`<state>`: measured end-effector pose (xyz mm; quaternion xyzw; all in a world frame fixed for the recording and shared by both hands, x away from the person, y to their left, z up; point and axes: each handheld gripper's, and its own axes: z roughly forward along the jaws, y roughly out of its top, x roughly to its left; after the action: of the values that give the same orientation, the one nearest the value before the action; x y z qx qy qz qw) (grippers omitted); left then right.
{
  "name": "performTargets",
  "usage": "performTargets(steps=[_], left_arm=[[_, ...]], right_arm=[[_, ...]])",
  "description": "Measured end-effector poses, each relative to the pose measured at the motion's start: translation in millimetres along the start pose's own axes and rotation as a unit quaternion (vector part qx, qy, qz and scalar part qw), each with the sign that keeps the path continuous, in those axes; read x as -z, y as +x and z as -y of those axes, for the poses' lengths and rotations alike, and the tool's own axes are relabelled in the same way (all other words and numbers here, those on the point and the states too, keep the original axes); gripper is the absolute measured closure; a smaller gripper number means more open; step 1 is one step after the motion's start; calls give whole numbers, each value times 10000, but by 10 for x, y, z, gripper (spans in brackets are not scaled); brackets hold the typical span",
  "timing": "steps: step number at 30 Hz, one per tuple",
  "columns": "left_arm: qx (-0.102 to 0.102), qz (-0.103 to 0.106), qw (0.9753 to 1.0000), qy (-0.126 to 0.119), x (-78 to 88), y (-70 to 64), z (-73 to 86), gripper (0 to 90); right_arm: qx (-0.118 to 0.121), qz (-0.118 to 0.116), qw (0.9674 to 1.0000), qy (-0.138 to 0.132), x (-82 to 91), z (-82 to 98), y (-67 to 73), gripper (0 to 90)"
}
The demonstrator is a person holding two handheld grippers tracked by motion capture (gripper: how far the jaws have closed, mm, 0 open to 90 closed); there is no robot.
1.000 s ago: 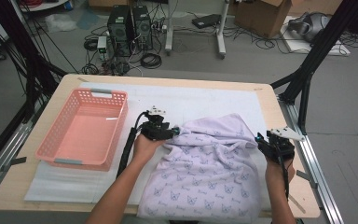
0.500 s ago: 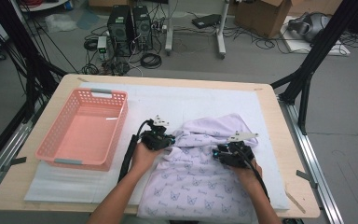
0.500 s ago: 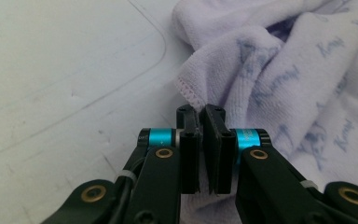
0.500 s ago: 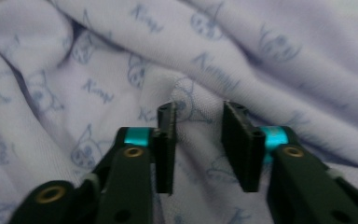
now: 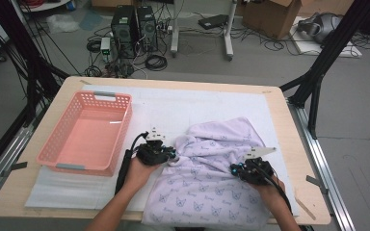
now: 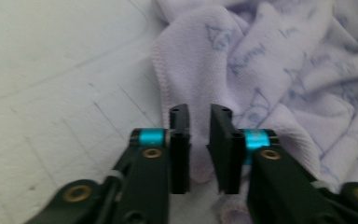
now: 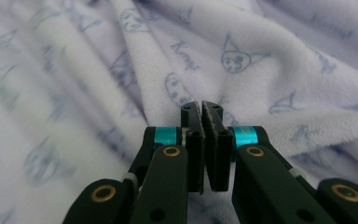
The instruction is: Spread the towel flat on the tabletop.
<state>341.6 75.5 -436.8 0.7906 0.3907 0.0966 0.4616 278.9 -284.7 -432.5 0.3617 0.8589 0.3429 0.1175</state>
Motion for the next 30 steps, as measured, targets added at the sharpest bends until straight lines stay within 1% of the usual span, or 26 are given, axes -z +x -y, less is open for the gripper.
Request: performTargets(steps=[1, 2, 3, 4, 5, 6, 7, 8, 9, 11, 12, 13, 14, 15, 16, 17, 18, 19, 21, 22, 23, 24, 26, 28, 29, 30], left_arm=[[52, -19, 10000, -54, 6, 21, -24, 695], [72, -48, 9999, -59, -1, 54, -63, 663], [82, -72, 9999, 12, -20, 81, -104, 652], [36, -134, 9998, 104, -42, 105, -148, 649], [-6, -180, 9997, 165, -66, 129, -193, 645], [56, -180, 9998, 39, -93, 149, -224, 639], [109, -181, 9998, 0, -121, 176, -266, 637], [151, -203, 9997, 15, -152, 202, -313, 630], [165, -224, 9996, -20, -188, 228, -356, 625], [254, -294, 9992, -60, -265, 267, -438, 620], [290, -333, 9989, -148, -311, 279, -461, 611], [334, -318, 9989, -125, -364, 291, -484, 609], [373, -257, 9989, -70, -439, 293, -504, 605], [382, -217, 9990, -52, -480, 290, -511, 597], [355, -158, 9992, -7, -533, 279, -520, 586], [337, -115, 9993, 99, -587, 260, -528, 570], [320, -66, 9994, 149, -638, 233, -528, 528], [266, -8, 9995, 168, -677, 198, -524, 495], [16, 47, 9995, 299, -743, 117, -520, 490], [-54, 84, 9994, 322, -769, 81, -517, 472], [-85, 136, 9994, 316, -785, 55, -516, 475], [-176, 154, 9992, 326, -804, 15, -518, 474], [-342, 123, 9986, 376, -838, -51, -525, 485], [-509, 108, 9978, 412, -869, -107, -528, 544], [-540, 120, 9975, 429, -885, -128, -529, 588], [-623, 141, 9968, 477, -896, -150, -533, 660]], right_arm=[[12, -33, 10000, 15, 40, 36, 15, 878], [3, -52, 10000, 32, 70, 58, 25, 878], [6, -62, 10000, 5, 103, 86, 26, 876], [-50, -67, 10000, -27, 136, 107, 27, 864], [-82, -63, 9999, -111, 168, 119, 21, 826], [-196, -60, 9995, -239, 197, 123, 17, 763], [-259, -53, 9989, -376, 219, 117, -2, 720], [-323, 9, 9983, -487, 238, 106, -11, 703], [-349, 44, 9978, -569, 252, 95, -18, 690], [-407, 112, 9967, -689, 256, 77, -33, 666], [-400, 103, 9965, -726, 254, 74, -42, 659], [-396, 117, 9962, -762, 247, 72, -49, 659], [-389, 114, 9962, -774, 241, 69, -51, 659], [-388, 116, 9961, -780, 233, 67, -54, 658], [-373, 116, 9962, -780, 229, 66, -56, 658], [-367, 127, 9962, -777, 226, 64, -57, 658], [-365, 128, 9963, -772, 225, 63, -58, 653], [-366, 104, 9961, -796, 226, 64, -59, 638], [-329, 79, 9958, -849, 232, 65, -63, 630], [-323, 79, 9957, -866, 232, 65, -65, 625], [-334, 83, 9956, -866, 235, 65, -67, 625], [-330, 108, 9956, -867, 235, 66, -75, 625], [-364, 105, 9955, -864, 236, 69, -84, 625], [-367, 98, 9955, -863, 234, 72, -90, 624], [-389, 99, 9955, -861, 234, 70, -88, 623], [-387, 110, 9955, -857, 234, 69, -90, 621]])
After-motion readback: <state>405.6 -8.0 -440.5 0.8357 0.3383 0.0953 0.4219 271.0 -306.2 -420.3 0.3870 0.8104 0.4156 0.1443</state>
